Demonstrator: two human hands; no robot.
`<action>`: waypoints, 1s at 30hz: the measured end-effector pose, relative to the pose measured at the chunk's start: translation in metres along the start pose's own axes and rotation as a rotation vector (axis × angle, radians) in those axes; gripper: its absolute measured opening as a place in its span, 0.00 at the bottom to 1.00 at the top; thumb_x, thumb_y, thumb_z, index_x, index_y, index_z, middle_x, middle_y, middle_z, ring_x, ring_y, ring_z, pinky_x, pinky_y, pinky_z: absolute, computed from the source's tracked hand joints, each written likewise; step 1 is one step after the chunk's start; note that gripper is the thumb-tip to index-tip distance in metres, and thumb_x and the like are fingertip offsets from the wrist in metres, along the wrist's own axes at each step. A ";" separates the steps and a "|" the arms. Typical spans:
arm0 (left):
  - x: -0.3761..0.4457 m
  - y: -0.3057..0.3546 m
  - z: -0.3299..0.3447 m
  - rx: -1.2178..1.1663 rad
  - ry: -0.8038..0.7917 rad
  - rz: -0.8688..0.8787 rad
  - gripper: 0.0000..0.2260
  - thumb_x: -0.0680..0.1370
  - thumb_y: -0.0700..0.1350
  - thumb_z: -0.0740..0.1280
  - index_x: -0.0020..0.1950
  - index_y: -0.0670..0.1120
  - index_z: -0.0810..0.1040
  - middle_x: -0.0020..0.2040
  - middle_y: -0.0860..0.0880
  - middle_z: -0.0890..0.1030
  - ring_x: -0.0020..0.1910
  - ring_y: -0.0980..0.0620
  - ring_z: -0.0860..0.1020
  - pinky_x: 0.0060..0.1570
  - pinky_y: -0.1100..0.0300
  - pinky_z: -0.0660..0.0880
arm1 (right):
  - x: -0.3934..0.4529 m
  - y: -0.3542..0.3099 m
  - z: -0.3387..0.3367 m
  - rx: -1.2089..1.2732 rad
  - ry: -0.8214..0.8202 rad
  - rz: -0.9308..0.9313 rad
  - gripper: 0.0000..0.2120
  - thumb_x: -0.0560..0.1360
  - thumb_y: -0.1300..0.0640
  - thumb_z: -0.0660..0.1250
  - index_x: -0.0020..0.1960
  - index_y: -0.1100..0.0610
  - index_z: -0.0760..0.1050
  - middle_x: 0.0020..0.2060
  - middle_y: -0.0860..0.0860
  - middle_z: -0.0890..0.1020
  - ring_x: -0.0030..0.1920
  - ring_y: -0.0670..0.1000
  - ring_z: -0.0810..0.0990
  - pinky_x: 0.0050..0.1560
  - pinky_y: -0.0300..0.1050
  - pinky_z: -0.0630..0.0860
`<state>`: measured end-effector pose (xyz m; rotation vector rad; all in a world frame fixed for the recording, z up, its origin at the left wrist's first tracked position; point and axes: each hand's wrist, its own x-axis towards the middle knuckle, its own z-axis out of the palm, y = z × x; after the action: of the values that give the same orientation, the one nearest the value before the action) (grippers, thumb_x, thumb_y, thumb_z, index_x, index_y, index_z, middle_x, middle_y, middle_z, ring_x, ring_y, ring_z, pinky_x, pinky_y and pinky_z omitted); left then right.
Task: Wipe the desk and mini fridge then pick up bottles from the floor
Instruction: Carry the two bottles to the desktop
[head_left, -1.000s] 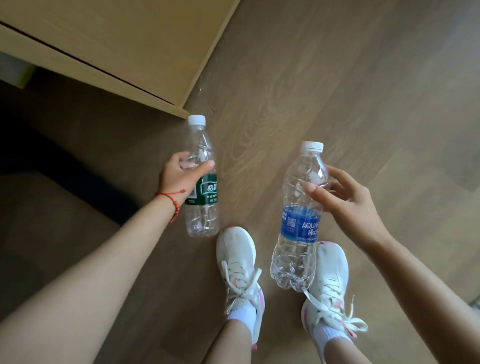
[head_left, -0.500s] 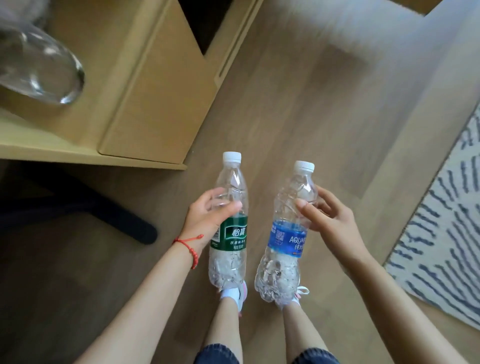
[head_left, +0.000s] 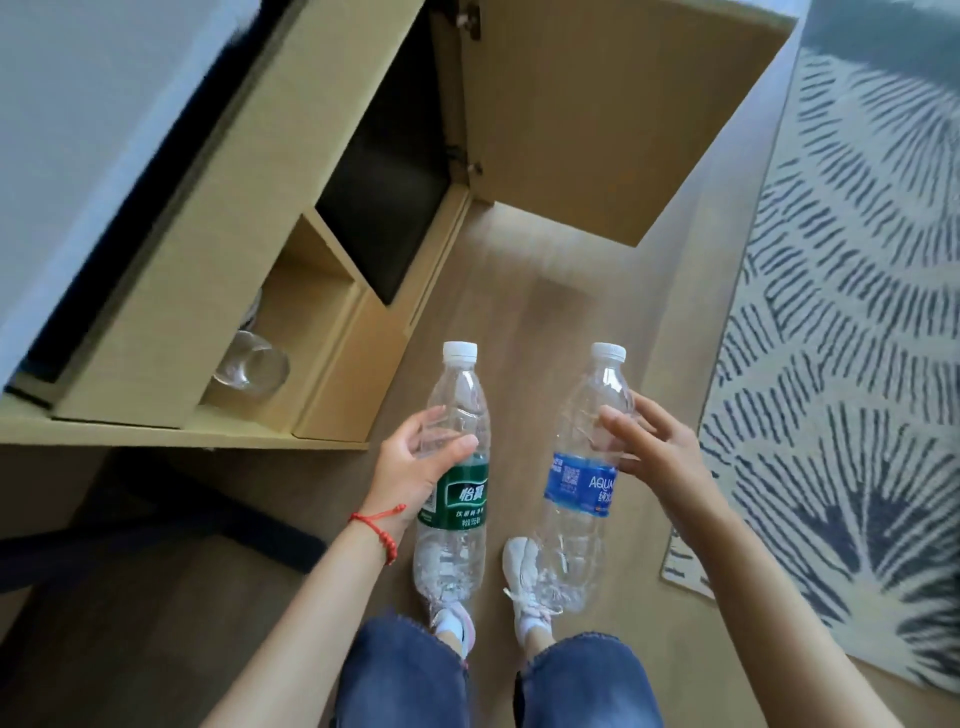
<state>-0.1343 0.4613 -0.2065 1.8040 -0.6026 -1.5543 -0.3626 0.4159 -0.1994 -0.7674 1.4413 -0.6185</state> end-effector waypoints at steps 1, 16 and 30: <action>-0.010 0.011 0.000 0.002 -0.010 0.012 0.30 0.60 0.53 0.76 0.60 0.50 0.73 0.50 0.50 0.79 0.48 0.55 0.78 0.40 0.64 0.72 | -0.011 -0.012 0.000 0.012 0.006 -0.014 0.16 0.73 0.57 0.68 0.61 0.53 0.75 0.39 0.47 0.85 0.41 0.49 0.81 0.49 0.49 0.79; -0.101 0.109 -0.032 -0.049 -0.060 0.188 0.17 0.72 0.41 0.69 0.61 0.46 0.71 0.47 0.52 0.78 0.44 0.56 0.78 0.34 0.70 0.77 | -0.126 -0.091 0.015 0.042 0.101 -0.193 0.18 0.71 0.51 0.69 0.61 0.50 0.76 0.47 0.56 0.84 0.47 0.56 0.82 0.52 0.53 0.80; -0.067 0.185 0.046 -0.028 -0.048 0.281 0.20 0.73 0.41 0.68 0.64 0.43 0.69 0.49 0.50 0.78 0.46 0.54 0.79 0.34 0.69 0.77 | -0.085 -0.178 -0.062 0.016 0.117 -0.359 0.09 0.72 0.54 0.69 0.52 0.46 0.76 0.44 0.53 0.83 0.45 0.52 0.83 0.40 0.37 0.80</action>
<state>-0.1767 0.3770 -0.0278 1.5878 -0.8151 -1.4099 -0.4149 0.3646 -0.0063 -1.0009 1.4124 -0.9614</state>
